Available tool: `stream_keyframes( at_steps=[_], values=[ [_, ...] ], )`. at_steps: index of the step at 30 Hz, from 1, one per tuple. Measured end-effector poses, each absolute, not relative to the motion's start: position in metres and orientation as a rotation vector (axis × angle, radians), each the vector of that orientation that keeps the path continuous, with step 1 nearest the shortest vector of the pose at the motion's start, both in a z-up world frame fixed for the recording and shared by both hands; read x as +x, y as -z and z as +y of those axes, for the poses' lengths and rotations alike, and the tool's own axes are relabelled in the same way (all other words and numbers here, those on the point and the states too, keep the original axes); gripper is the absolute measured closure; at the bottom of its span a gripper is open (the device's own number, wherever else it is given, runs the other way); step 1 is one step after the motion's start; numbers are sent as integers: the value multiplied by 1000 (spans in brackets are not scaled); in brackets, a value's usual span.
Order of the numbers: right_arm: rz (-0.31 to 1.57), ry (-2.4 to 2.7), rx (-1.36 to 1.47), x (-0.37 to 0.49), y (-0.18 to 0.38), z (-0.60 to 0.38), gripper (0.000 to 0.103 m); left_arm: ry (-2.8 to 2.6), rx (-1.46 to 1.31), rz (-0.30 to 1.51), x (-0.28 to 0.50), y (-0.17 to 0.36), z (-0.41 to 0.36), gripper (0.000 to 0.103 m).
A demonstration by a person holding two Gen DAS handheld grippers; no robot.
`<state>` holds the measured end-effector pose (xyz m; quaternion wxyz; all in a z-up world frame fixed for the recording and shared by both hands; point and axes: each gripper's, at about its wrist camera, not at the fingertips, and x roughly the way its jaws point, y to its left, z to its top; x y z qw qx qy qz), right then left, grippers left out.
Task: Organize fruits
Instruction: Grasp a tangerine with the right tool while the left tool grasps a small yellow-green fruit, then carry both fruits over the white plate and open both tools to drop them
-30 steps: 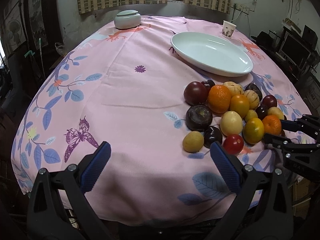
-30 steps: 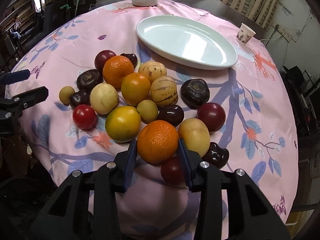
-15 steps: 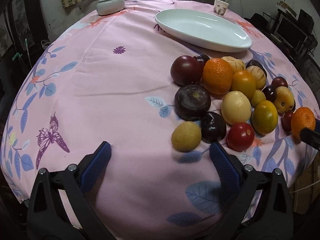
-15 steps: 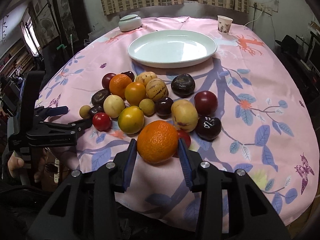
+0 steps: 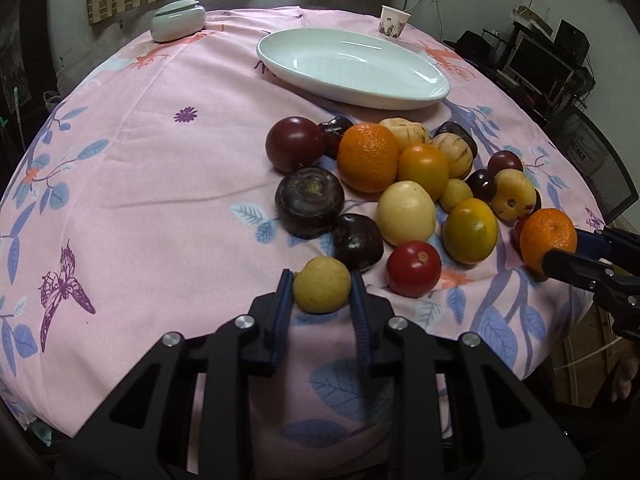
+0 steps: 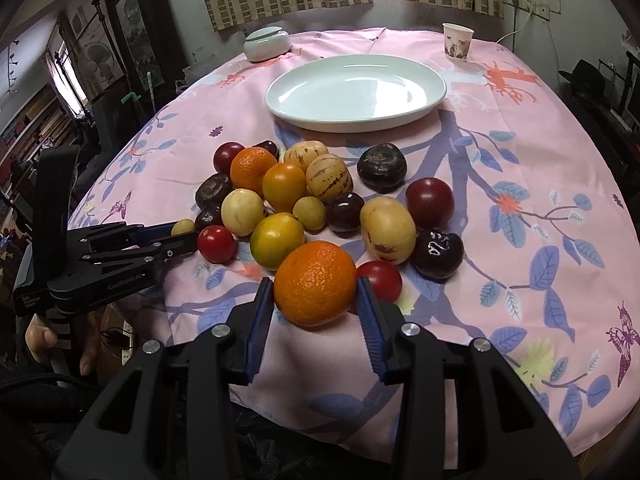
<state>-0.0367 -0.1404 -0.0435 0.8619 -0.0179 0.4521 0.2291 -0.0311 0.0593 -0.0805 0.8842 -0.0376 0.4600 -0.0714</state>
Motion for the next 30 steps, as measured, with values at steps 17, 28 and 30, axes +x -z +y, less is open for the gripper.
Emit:
stream_keyframes(
  at_steps=[17, 28, 30],
  values=[
    [877, -459, -26, -16, 30, -145, 61, 182, -13, 845, -23, 26, 42, 75],
    [686, -481, -161, 118, -35, -134, 60, 212, 30, 836, 126, -32, 31, 75],
    [719, -494, -140, 160, -31, -131, 61, 193, 6, 863, 167, -28, 33, 75]
  ],
)
